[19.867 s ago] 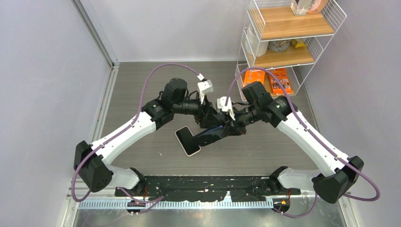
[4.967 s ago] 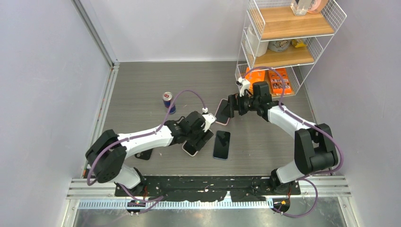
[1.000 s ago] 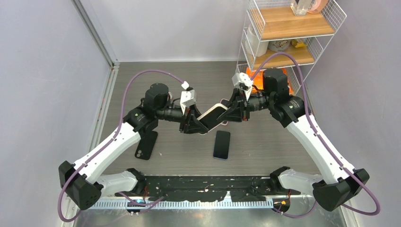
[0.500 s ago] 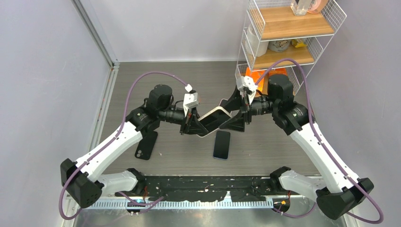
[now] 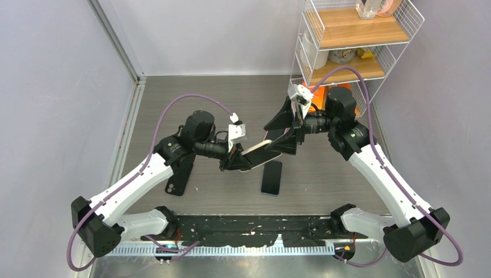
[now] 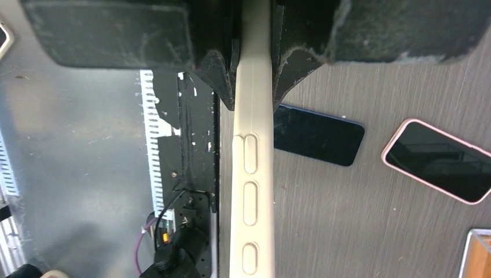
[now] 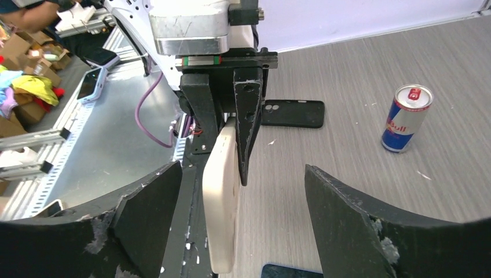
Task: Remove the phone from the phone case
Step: Remove the phone case from the phone.
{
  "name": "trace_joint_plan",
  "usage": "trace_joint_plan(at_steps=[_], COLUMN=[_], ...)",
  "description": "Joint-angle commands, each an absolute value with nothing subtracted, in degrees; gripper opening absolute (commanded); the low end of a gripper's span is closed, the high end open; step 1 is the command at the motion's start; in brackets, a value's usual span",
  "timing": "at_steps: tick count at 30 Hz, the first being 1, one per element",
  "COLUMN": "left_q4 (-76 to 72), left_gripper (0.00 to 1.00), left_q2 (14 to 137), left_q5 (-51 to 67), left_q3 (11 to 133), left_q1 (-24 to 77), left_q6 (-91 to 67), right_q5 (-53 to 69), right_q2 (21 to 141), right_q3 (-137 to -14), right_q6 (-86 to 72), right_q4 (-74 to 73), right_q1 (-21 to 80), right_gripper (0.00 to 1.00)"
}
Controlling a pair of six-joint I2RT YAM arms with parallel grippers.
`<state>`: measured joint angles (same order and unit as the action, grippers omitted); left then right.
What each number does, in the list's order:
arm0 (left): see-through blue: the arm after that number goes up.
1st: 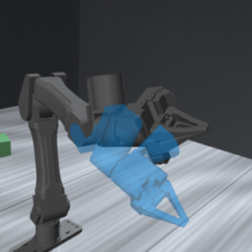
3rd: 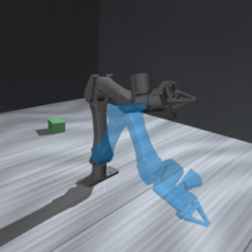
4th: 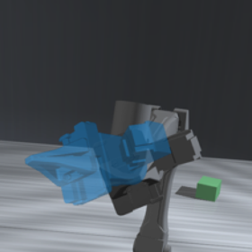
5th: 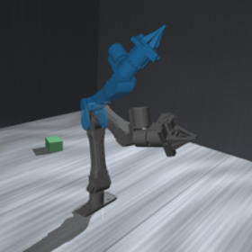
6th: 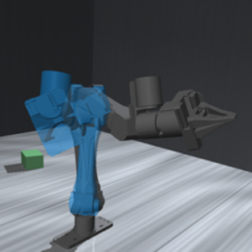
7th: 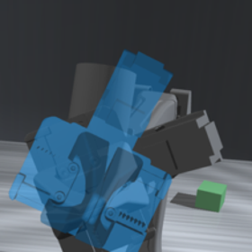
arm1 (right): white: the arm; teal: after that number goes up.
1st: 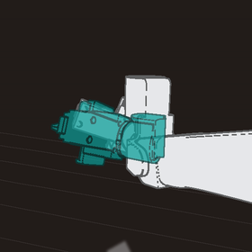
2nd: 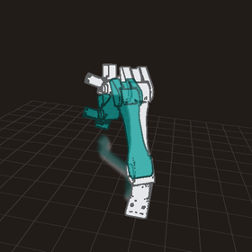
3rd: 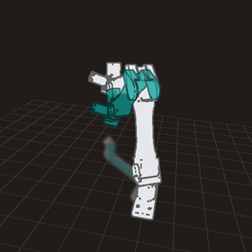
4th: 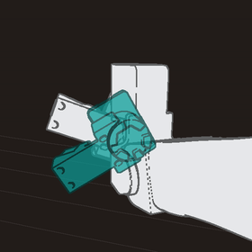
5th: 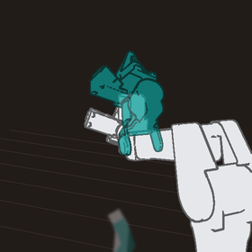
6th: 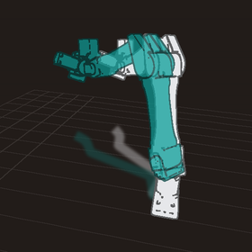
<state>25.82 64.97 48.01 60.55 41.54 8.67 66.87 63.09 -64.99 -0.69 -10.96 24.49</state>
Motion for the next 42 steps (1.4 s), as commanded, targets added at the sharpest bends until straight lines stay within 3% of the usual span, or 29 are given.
trace_joint_plan(at_steps=[1,6,12,25,32,42], left_q4=[24.0,23.5,22.7,22.6,22.9,28.8], left_gripper=[0.0,0.0,0.0,0.0,0.0,0.0], left_q2=[62.3,61.9,61.7,61.4,61.4,59.9], left_q5=[43.3,41.9,42.0,41.7,40.6,28.9], left_q3=[60.6,60.2,59.5,58.8,58.9,59.6], left_q1=[42.1,42.1,42.1,42.3,43.3,48.4], left_q6=[11.2,11.1,10.8,11.4,12.6,25.9], right_q5=[69.4,69.9,69.9,70.4,70.7,71.7], right_q2=[63.3,63.0,62.9,64.8,65.2,65.4], right_q3=[-64.4,-62.7,-60.7,-58.7,-57.6,-55.4], right_q6=[-5.3,-6.3,-7.7,-11.6,-13.3,-17.3], right_q4=[-4.8,-2.9,-1.4,4.0,5.8,10.8], right_q1=[24.1,24.0,23.8,23.8,23.8,23.8], right_gripper=[0.81,0.65,0.58,0.31,0.06,0.05])
